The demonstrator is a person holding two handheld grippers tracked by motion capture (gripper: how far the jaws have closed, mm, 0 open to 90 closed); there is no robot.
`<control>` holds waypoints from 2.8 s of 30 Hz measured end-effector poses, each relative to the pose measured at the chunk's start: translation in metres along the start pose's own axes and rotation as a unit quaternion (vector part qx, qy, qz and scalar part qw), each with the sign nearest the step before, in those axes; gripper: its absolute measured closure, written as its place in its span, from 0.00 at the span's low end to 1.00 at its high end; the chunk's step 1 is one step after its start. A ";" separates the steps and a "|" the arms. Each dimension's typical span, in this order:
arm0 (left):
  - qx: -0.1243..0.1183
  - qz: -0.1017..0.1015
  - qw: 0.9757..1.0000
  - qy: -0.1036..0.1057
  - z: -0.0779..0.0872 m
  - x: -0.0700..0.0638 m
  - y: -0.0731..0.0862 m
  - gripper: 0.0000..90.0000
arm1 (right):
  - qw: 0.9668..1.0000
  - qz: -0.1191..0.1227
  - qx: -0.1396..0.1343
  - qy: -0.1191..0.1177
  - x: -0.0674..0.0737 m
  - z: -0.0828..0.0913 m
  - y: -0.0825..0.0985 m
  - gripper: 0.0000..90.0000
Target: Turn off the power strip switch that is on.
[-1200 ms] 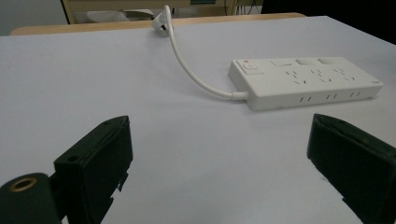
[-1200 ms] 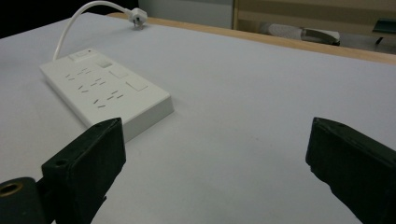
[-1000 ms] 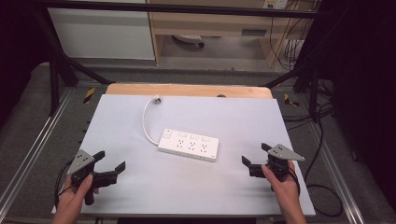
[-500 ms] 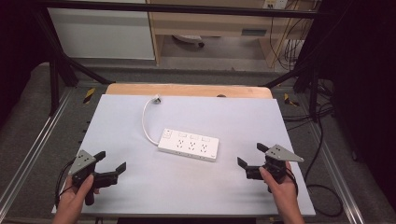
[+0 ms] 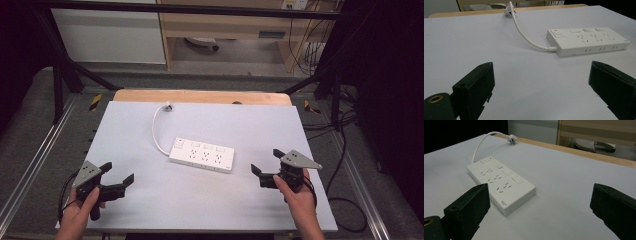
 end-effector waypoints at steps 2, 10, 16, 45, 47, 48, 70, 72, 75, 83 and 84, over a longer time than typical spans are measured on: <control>0.000 0.001 1.000 0.001 0.000 0.000 0.000 0.07 | 1.000 0.000 -0.002 -0.001 0.001 -0.001 -0.006 0.04; 0.001 0.001 1.000 -0.002 0.000 0.001 0.001 0.07 | 1.000 0.016 -0.012 -0.002 0.006 -0.008 -0.033 0.04; 0.005 0.000 1.000 -0.005 -0.001 0.001 0.001 0.07 | 1.000 0.017 -0.009 -0.005 0.008 -0.017 -0.046 0.05; 0.008 0.002 1.000 -0.003 -0.001 0.002 0.002 0.07 | 0.999 0.022 -0.009 -0.022 0.008 -0.062 -0.095 0.05; 0.009 0.002 1.000 -0.002 -0.001 0.002 0.002 0.07 | 1.000 0.020 -0.009 -0.021 0.008 -0.065 -0.097 0.05; 0.009 0.002 1.000 -0.003 -0.001 0.001 0.002 0.07 | 1.000 0.020 -0.009 -0.021 0.008 -0.065 -0.097 0.05; 0.012 0.000 1.000 -0.001 -0.002 0.001 0.003 0.07 | 1.000 0.019 0.011 -0.017 0.010 -0.094 -0.104 0.06; 0.013 -0.001 1.000 -0.001 -0.002 0.001 0.003 0.07 | 1.000 0.020 0.012 -0.017 0.011 -0.096 -0.105 0.06; 0.013 0.000 1.000 0.000 -0.002 0.001 0.003 0.07 | 0.999 0.023 0.014 -0.021 0.013 -0.100 -0.106 0.06; 0.015 -0.001 1.000 0.001 -0.002 0.001 0.003 0.07 | 0.999 0.025 0.015 -0.029 0.017 -0.108 -0.109 0.06; 0.014 -0.001 1.000 0.001 -0.003 0.001 0.003 0.07 | 0.999 0.026 0.017 -0.031 0.018 -0.108 -0.109 0.06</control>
Point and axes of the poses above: each handheld gripper's, and its own axes: z roughly backward along the jaws, y roughly out of its underside, x roughly to its left, the point moved 2 cm from there along -z, roughly forward along the jaws, and after that the axes turned 4 degrees about z, right-handed, at the moved point
